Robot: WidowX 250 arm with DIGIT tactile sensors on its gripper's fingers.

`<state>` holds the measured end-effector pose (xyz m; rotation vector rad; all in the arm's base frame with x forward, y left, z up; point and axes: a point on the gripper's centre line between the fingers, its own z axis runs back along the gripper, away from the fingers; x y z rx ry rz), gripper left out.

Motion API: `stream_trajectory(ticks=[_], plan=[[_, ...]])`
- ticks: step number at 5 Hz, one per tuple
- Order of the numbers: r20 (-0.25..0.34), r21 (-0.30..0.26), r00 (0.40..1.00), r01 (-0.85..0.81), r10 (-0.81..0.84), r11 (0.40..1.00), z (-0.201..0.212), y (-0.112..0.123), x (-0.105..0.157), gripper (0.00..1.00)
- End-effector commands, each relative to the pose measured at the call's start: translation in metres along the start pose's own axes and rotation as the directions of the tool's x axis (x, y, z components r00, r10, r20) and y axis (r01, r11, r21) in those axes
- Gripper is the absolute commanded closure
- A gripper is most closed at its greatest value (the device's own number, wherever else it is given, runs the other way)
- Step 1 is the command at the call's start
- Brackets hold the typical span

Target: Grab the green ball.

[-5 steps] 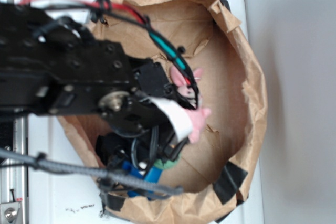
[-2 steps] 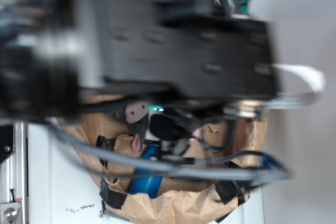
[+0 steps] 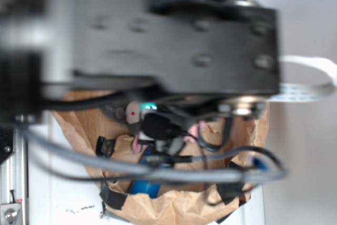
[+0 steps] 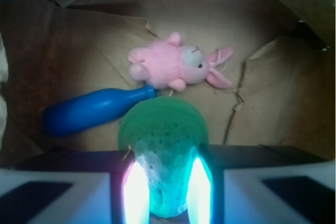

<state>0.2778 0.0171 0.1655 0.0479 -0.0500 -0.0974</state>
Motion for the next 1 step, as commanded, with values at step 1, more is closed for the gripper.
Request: stream_trajectory(ticks=[1], plan=[[0.094, 0.034, 0.996, -0.015, 0.012, 0.999, 0.0271, -0.0098, -0.0037, 1.0]])
